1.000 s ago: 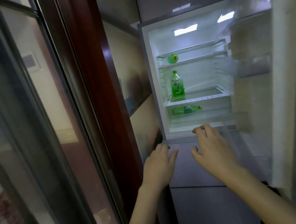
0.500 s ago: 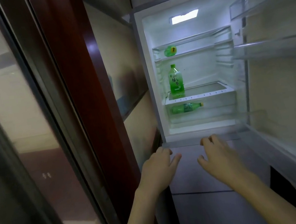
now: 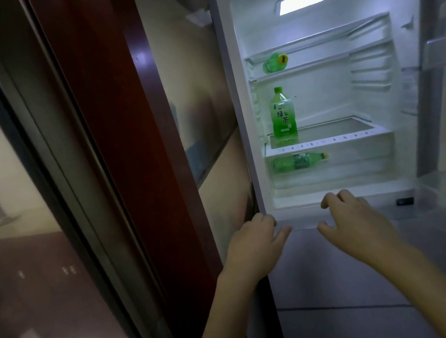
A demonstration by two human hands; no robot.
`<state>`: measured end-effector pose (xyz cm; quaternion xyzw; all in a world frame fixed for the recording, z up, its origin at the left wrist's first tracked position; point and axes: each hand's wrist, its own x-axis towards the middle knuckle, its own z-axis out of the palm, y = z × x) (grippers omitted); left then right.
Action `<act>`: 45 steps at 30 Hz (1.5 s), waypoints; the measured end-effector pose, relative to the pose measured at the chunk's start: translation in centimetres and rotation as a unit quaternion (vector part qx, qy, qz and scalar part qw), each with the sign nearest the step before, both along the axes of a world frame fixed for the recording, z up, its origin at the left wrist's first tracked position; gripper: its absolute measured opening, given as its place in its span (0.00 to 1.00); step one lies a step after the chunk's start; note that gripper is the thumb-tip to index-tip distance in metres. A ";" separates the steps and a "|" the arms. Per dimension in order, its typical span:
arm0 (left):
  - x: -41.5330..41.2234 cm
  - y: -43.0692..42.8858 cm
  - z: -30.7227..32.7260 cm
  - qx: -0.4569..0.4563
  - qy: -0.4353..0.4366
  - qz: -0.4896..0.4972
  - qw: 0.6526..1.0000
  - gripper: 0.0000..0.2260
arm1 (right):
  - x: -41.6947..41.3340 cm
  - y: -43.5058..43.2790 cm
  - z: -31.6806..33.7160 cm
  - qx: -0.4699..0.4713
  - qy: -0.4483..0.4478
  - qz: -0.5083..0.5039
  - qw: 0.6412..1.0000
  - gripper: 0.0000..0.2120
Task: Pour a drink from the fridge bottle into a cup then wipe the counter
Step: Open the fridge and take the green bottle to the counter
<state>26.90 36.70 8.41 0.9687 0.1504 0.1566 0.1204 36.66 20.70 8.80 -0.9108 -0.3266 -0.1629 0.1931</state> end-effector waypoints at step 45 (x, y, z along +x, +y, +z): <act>36.6 10.8 6.2 0.074 0.000 0.012 0.997 0.21 | 37.5 12.5 3.2 0.035 0.033 -0.026 0.998 0.13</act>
